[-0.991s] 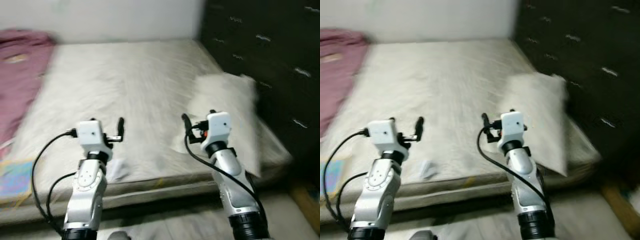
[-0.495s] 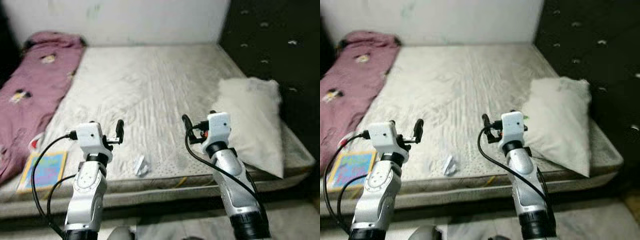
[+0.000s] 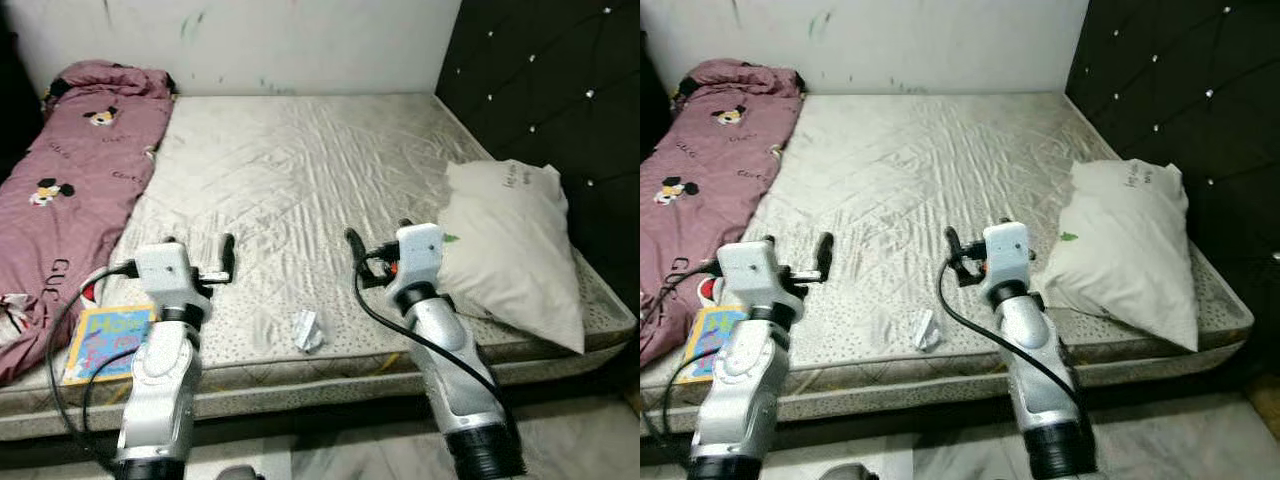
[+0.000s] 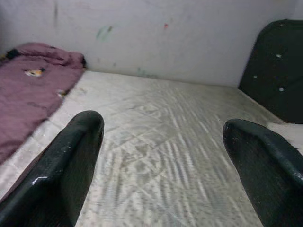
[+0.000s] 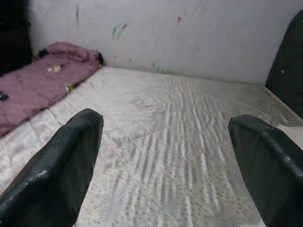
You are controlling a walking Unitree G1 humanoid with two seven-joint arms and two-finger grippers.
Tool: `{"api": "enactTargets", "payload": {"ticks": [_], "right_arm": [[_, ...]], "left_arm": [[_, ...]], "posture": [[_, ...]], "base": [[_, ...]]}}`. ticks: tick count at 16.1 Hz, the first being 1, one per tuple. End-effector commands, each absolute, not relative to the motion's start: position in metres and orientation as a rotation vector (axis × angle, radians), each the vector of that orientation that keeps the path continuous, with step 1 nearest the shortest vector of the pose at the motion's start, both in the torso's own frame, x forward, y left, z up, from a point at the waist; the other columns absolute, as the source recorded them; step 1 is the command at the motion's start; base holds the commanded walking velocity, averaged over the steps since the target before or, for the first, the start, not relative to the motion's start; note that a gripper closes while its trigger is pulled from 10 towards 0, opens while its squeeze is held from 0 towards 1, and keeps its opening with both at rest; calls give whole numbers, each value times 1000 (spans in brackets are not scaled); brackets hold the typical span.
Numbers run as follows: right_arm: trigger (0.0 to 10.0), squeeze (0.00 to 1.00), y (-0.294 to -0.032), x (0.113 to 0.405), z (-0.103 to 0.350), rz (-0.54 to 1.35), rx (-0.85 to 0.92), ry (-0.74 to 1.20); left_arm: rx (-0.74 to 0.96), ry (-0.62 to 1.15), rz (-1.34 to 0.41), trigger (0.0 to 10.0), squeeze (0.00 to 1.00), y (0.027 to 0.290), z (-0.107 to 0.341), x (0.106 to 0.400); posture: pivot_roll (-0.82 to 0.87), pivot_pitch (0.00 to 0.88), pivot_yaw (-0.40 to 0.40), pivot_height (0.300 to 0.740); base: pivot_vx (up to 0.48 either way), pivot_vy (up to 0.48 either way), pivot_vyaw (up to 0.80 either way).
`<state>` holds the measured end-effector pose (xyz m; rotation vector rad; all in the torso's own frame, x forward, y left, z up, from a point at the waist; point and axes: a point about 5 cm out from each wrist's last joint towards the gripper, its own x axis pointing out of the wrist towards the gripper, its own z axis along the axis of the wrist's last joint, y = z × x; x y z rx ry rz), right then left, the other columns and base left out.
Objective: Clean up the room
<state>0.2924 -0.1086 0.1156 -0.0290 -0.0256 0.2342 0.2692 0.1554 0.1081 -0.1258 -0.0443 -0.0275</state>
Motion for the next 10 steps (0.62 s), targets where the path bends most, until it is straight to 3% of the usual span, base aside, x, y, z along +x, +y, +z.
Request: {"api": "enactTargets", "payload": {"ticks": [1, 5, 10], "right_arm": [[10000, 0, -110, 293, 119, 227, -34, -40], [10000, 0, -108, 297, 122, 212, -11, -46], [10000, 0, -115, 297, 119, 162, -3, -37]], "left_arm": [[-124, -45, -36, 10000, 0, 155, 109, 270], [-123, -51, -38, 10000, 0, 157, 113, 273], [-133, -53, -63, 10000, 0, 152, 112, 274]], "posture": [[47, 0, -22, 740], [51, 0, -13, 740], [45, 0, -6, 740]], "base": [[0, 0, 800], [0, 0, 759], [0, 0, 0]]}}
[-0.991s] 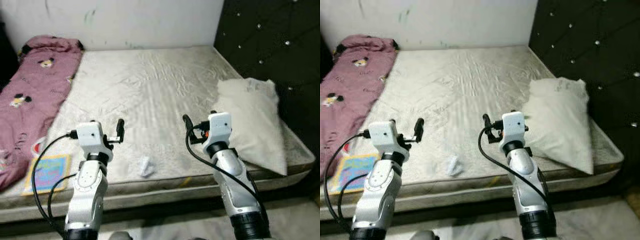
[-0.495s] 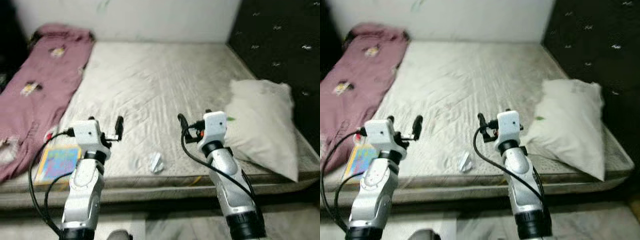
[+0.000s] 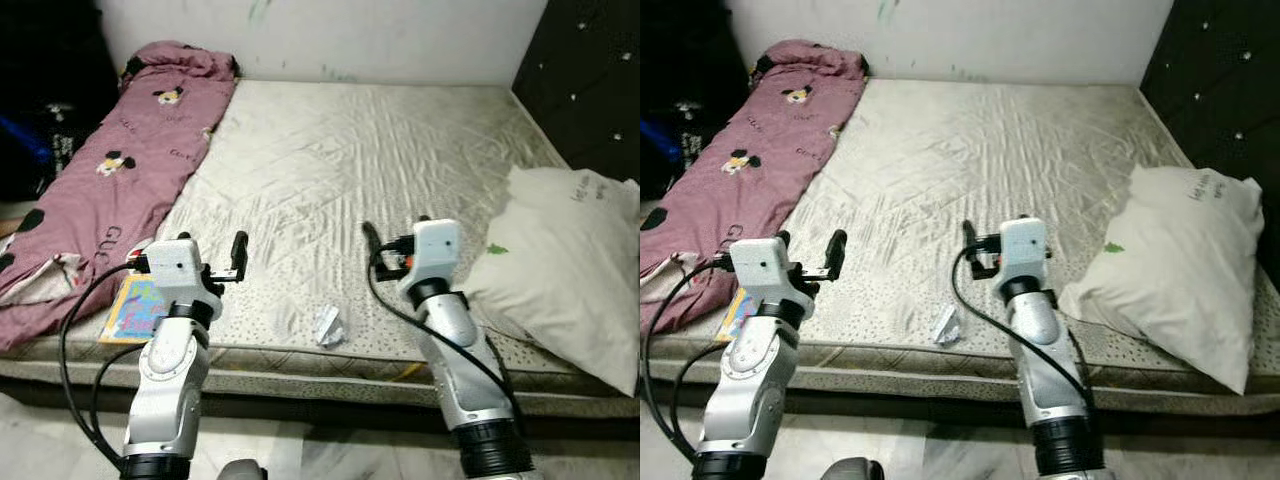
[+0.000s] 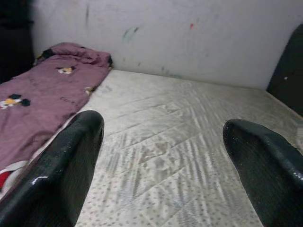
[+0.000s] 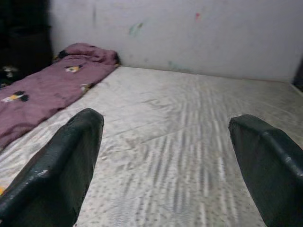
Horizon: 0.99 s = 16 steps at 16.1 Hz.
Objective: Clean up the room
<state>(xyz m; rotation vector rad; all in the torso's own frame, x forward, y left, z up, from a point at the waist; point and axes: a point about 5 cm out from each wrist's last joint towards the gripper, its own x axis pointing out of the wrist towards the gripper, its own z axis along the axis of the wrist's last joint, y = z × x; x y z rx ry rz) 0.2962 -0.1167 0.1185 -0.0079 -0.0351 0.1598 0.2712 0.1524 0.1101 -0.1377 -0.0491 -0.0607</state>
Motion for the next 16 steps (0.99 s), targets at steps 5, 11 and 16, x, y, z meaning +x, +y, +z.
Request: {"api": "enactTargets", "payload": {"ticks": [5, 11, 16], "right_arm": [[10000, 0, -113, 299, 120, 165, -1, -40], [10000, 0, -113, 301, 121, 172, -9, -41], [10000, 0, -112, 303, 121, 173, -11, -41]], "left_arm": [[-136, -52, -79, 10000, 0, 151, 112, 274], [-138, -51, -82, 10000, 0, 150, 112, 273], [-139, -49, -87, 10000, 0, 150, 112, 275]], "posture": [[55, 0, -16, 740], [56, 0, -21, 740], [54, 0, -20, 740]], "base": [[99, 0, 0], [290, 0, 0], [337, 0, 0]]}}
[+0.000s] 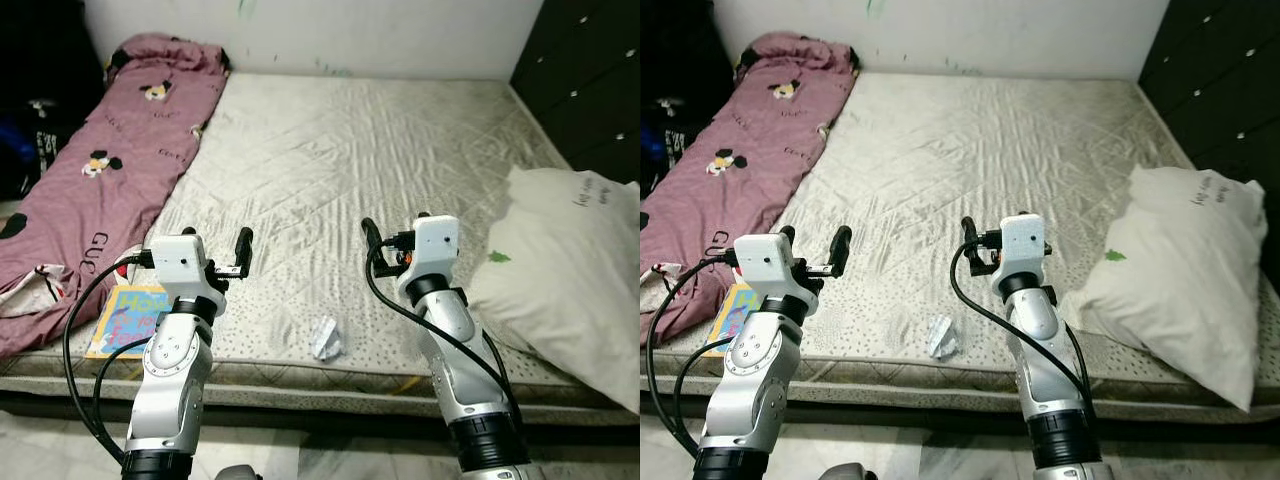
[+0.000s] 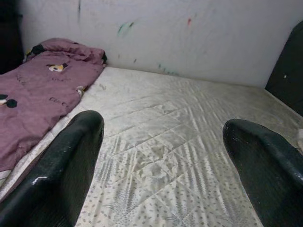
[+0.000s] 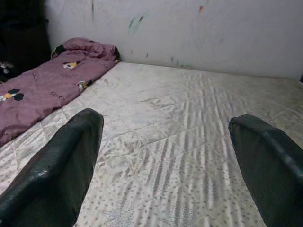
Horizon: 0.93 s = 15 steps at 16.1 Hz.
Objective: Clean up the room
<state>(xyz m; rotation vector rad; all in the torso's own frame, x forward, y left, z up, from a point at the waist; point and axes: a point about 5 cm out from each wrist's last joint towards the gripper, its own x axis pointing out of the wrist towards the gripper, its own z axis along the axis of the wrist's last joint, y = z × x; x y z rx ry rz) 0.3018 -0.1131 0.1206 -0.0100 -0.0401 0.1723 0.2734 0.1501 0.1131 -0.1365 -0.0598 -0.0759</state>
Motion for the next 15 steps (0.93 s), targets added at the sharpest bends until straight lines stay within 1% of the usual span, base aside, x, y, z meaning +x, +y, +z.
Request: {"api": "enactTargets", "payload": {"ticks": [1, 6, 10, 15], "right_arm": [[10000, 0, -112, 304, 121, 173, -11, -41], [10000, 0, -112, 303, 118, 167, -9, -33], [10000, 0, -113, 299, 112, 166, -3, -11], [10000, 0, -115, 300, 114, 154, 20, -20]], "left_arm": [[-140, -47, -88, 10000, 0, 149, 111, 275], [-138, -36, -90, 10000, 0, 148, 110, 275], [-145, 1, -29, 10000, 0, 147, 101, 270], [-132, 21, -48, 10000, 0, 151, 99, 267]], "posture": [[53, 0, -19, 740], [56, 0, -16, 740], [66, 0, -26, 740], [63, 0, -22, 740]], "base": [[345, 0, 0], [313, 0, 0], [0, 0, 0], [0, 0, 0]]}}
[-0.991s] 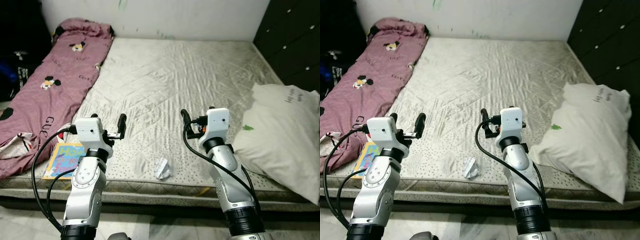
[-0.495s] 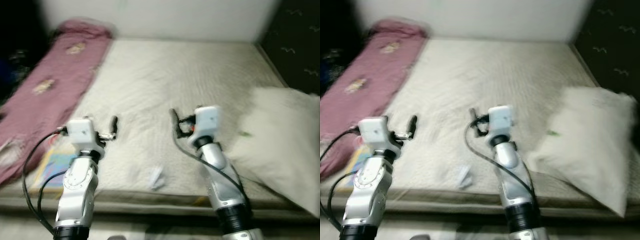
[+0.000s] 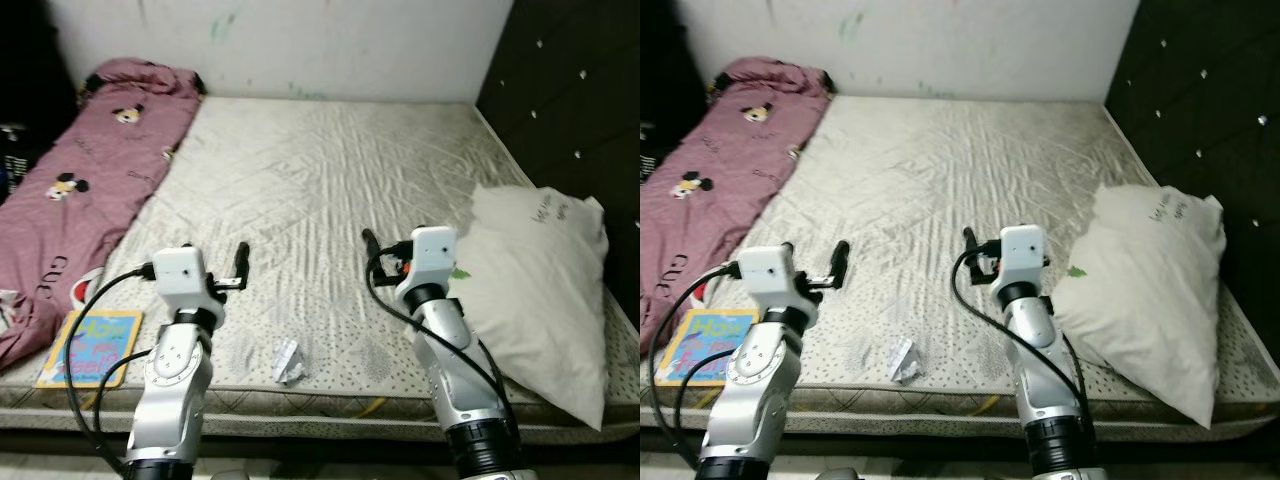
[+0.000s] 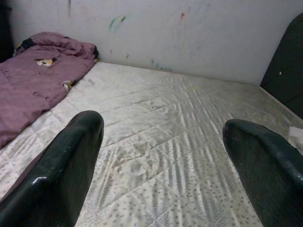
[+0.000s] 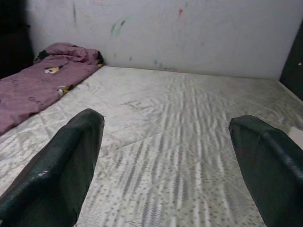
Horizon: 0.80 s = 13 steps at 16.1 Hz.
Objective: Clean up the room
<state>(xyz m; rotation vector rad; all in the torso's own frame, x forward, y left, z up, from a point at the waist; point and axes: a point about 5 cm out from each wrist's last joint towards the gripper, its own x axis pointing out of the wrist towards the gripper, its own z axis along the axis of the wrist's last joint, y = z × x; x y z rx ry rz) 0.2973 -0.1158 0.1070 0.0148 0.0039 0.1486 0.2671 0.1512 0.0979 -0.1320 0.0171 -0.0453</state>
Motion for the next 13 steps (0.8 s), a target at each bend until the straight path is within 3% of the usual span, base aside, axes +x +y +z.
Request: {"api": "enactTargets", "payload": {"ticks": [1, 3, 13], "right_arm": [[10000, 0, -115, 301, 114, 153, 20, -19], [10000, 0, -115, 301, 113, 154, 22, -17], [10000, 0, -115, 302, 112, 154, 19, -5]], "left_arm": [[-131, 18, -53, 10000, 0, 152, 99, 267], [-130, 17, -35, 10000, 0, 156, 98, 267], [-202, 27, -65, 10000, 0, 151, 97, 267]], "posture": [[63, 0, -22, 740], [63, 0, -23, 740], [61, 0, -24, 740]], "base": [[0, 0, 0], [0, 0, 0], [0, 480, 0]]}}
